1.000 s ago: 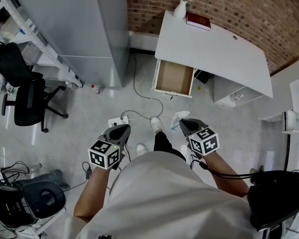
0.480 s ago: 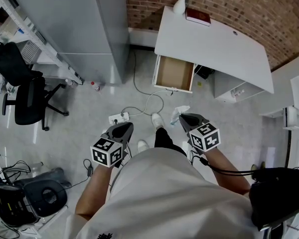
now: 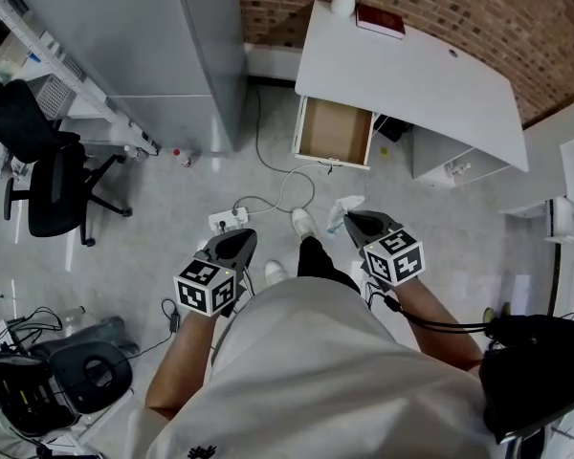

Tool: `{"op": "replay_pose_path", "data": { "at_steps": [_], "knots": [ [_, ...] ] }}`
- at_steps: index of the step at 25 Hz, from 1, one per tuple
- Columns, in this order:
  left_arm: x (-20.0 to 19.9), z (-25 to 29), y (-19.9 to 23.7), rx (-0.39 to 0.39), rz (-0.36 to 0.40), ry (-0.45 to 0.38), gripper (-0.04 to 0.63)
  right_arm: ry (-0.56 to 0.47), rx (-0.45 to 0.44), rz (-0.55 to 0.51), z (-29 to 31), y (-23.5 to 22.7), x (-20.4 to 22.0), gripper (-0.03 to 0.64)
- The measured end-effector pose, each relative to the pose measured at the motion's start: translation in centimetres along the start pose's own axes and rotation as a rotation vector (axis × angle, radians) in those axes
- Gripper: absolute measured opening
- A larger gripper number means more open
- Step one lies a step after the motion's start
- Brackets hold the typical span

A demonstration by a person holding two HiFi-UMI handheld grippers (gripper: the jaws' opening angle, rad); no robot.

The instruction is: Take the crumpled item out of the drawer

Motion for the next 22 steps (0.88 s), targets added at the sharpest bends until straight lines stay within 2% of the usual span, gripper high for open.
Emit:
{"op": "replay_pose_path", "data": {
  "at_steps": [11, 22],
  "knots": [
    [-0.5, 0.9, 0.4, -0.011, -0.012, 0.015, 0.025, 0.012, -0.004, 0.002, 0.7, -1.2, 0.2, 0.032],
    [-2.8, 3.8, 1.3, -0.031, -0.029, 0.018, 0.025, 0.022, -0.019, 0.002, 3.1, -5.2, -1.7, 0.032]
  ]
}}
Point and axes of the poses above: the fingertips, and each gripper's own axes: z forward along the fingers, y to its left, x out of its underside, the point moved 6 cm from there along -z, backward along the fingers, and after that the axes turned 5 degrees about x, right-handed, at the moved point
